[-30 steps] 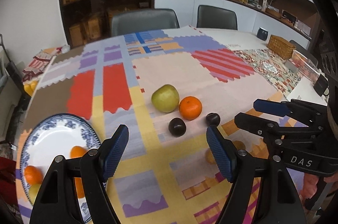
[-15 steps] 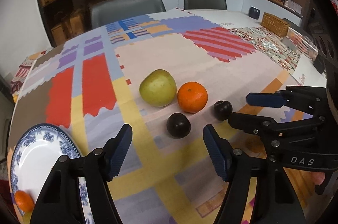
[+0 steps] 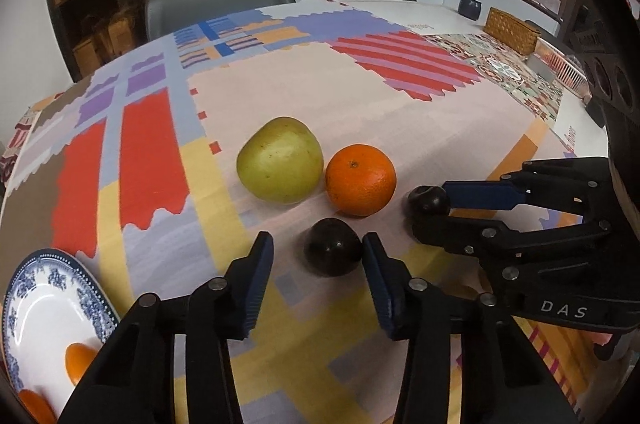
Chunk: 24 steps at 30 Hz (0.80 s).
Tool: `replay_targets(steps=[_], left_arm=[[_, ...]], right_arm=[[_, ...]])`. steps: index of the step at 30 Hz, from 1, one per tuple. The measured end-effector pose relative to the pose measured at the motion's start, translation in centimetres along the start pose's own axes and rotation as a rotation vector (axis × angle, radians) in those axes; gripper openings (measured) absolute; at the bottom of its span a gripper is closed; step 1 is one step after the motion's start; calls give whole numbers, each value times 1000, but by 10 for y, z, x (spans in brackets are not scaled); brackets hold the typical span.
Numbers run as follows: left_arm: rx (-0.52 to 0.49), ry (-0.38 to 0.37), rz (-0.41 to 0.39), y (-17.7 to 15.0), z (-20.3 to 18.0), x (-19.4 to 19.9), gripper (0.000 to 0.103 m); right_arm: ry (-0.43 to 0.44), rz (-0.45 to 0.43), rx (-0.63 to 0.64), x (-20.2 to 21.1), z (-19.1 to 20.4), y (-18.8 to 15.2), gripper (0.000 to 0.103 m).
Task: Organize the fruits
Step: 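Grasp a dark plum with the left tool while the right tool grasps another plum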
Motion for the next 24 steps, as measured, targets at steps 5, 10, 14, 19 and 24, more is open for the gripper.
replay_targets(steps=[5,10,14,19,24], left_arm=[[-4,-18,9,0,-2,-2,30],[14,1,4,0,-3,5,29],[42,16,-8,0,-3,14,29],[76,24,-30,0,-3,28,29],[105,37,-68,1,-4,48,29]], right_arm=[[12,-1,6,-2,-1,2,31],[21,-7,6,-1,0,3,27],[26,-20,-3,5,0,3,27],[37,-48,-4,18,4,5,27],[45,-81,5,34,12,8,27]])
Point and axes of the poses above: each gripper's, at about its wrist camera, not at the fingertips, and x roughly against the way its jaws point, z to its left, y to its top, the point moved 1 cm from there along -x, roughly the way its jaws point, and after that the axes turned 5 degrees about -z, right-handed, at the moved point
